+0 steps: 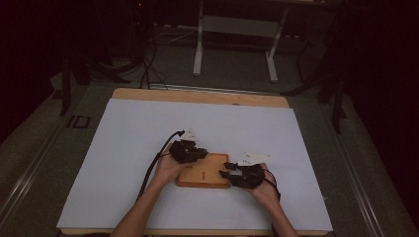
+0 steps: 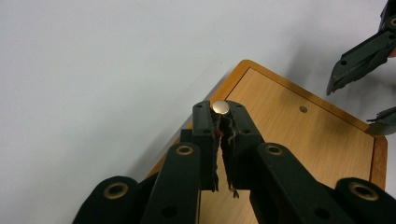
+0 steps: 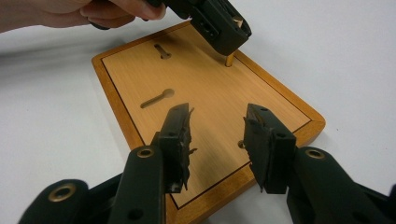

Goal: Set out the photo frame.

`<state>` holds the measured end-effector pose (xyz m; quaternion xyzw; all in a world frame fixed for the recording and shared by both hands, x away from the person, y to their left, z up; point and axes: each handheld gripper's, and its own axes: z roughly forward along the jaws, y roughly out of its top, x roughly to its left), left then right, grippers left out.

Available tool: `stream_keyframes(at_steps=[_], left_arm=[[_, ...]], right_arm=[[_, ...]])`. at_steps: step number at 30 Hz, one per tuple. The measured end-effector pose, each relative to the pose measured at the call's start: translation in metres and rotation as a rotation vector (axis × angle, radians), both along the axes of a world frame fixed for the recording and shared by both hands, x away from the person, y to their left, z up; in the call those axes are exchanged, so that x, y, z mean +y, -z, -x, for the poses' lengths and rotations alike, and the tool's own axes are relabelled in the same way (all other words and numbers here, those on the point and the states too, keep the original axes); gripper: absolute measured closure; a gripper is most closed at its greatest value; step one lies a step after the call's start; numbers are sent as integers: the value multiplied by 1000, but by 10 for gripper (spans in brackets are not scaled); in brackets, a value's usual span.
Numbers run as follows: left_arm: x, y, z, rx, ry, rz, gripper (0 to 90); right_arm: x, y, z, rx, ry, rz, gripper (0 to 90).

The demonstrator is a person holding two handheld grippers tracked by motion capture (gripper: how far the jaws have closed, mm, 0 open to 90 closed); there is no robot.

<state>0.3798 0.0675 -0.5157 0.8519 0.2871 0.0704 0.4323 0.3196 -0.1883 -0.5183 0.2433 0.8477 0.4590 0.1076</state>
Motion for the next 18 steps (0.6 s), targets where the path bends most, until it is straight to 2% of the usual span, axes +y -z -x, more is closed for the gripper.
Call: stream_keyframes(at_steps=[10,18], left_arm=[[1,1,-2,21,2,14,844],[2,1,-7,54,17,18,842]], right_arm=[[1,-1,1,1,-9,-1,597],[-1,-3,3,-3,-5,-2,570]])
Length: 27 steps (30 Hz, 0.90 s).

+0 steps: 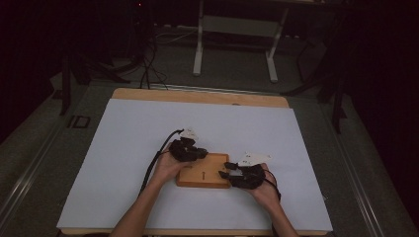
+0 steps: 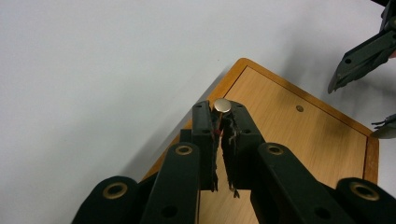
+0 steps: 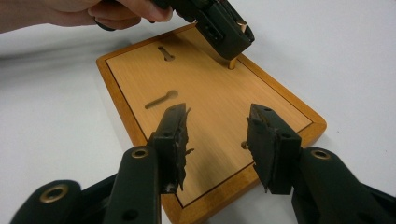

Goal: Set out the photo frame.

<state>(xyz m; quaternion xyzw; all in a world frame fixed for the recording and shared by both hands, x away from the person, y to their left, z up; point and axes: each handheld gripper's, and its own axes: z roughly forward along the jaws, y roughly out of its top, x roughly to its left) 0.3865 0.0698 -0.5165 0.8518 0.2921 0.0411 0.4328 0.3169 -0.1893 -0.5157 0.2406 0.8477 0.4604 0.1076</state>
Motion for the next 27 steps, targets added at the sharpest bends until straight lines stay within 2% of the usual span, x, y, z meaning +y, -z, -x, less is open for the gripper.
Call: stream_keyframes(at_steps=[20,27], left_arm=[[3,3,-9,66,3,38,843],[4,4,-11,89,-4,57,844]], right_arm=[[-11,-2,7,0,19,-8,517],[-13,-5,10,-3,1,-8,478]])
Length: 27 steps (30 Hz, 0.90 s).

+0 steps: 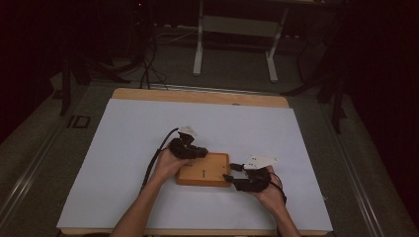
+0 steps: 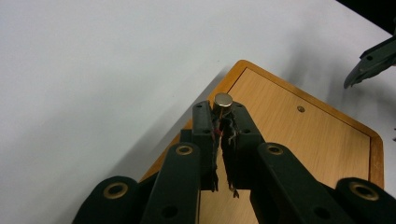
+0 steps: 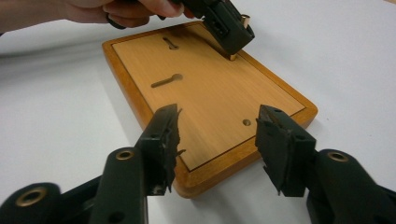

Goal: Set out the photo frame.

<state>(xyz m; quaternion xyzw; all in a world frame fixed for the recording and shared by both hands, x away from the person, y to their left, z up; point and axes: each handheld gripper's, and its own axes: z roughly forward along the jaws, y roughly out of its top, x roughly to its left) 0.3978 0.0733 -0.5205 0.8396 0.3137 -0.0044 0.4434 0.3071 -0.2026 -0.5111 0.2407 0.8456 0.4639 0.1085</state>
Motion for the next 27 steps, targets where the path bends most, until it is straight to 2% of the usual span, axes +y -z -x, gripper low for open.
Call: stream_keyframes(at_steps=[8,9,13,14,21,27], left_arm=[[0,1,-1,6,1,0,845],[0,1,-2,13,-1,2,846],[0,1,-2,19,-6,6,847],[0,1,-3,26,-4,7,848],[0,1,-4,36,-5,6,849],[0,2,-5,38,-7,9,850]], right_arm=[[-2,0,3,2,-2,7,449],[-3,0,5,3,-1,6,415],[-4,0,6,2,-9,4,392],[-5,0,7,0,-12,14,351],[-4,4,6,9,-23,48,269],[-1,9,4,19,5,83,187]])
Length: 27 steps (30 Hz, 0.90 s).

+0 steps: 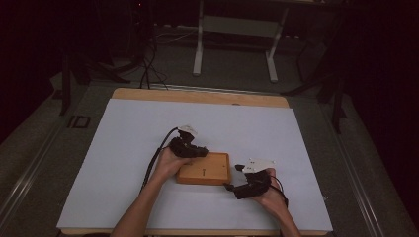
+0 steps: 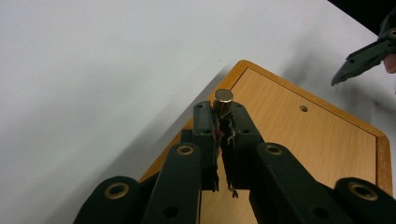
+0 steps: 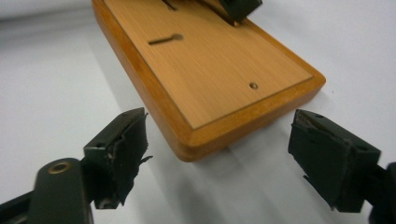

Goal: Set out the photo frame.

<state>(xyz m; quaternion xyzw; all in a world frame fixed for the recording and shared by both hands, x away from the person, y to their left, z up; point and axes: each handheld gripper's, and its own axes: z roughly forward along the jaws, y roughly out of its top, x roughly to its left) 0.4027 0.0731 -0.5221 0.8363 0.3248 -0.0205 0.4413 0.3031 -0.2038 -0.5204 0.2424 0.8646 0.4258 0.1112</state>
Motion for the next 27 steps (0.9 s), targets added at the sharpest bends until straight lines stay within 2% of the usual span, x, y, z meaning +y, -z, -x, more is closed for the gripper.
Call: stream_keyframes(at_steps=[8,11,14,24,27], left_arm=[[0,1,-1,10,-2,7,849],[0,1,0,9,-2,4,849],[0,1,-1,15,-2,8,849],[0,1,-1,21,-3,5,849],[0,1,-2,23,-3,6,849]], right_arm=[[1,8,-5,-4,33,42,143],[1,10,-6,2,26,46,137],[5,12,-4,-21,19,78,139],[8,16,-6,-20,18,94,100],[10,18,-6,-28,24,114,101]])
